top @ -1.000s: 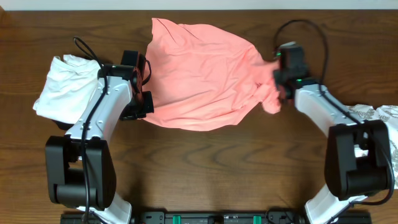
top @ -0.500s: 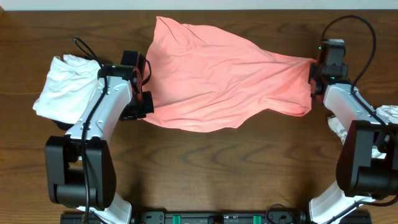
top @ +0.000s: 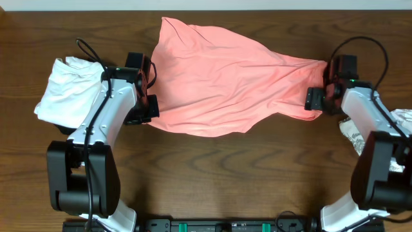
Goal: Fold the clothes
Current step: 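Drag the shirt's right end further right with the right gripper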
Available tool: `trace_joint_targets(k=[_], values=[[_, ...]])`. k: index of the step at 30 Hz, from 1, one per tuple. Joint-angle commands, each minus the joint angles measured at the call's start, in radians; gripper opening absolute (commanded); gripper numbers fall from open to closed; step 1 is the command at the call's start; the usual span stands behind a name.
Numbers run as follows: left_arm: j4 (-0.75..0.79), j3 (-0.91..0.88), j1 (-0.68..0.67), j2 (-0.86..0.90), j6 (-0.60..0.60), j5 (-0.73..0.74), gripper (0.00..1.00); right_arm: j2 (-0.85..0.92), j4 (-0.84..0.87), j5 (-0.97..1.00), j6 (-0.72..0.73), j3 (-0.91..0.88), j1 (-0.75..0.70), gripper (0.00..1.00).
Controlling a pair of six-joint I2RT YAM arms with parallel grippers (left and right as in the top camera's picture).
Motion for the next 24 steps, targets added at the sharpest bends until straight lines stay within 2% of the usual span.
trace_joint_targets(k=[1,7,18,23,24], values=[[-0.005,0.005,0.000,0.003,-0.009,-0.019,0.06,-0.025,-0.037,-0.230,0.100,0.005,-0.023,0.84],[-0.005,0.005,0.000,0.003,-0.009,-0.019,0.06,-0.025,-0.067,-0.214,0.144,-0.035,-0.024,0.82],[-0.005,0.005,0.000,0.003,-0.009,-0.019,0.06,-0.025,0.124,-0.210,0.203,-0.155,-0.024,0.79],[-0.005,0.005,0.000,0.003,-0.009,-0.019,0.06,-0.025,0.148,-0.168,0.232,-0.166,-0.024,0.70],[-0.005,0.005,0.000,0.003,-0.009,-0.019,0.06,-0.025,0.148,-0.152,0.240,-0.166,-0.024,0.65]])
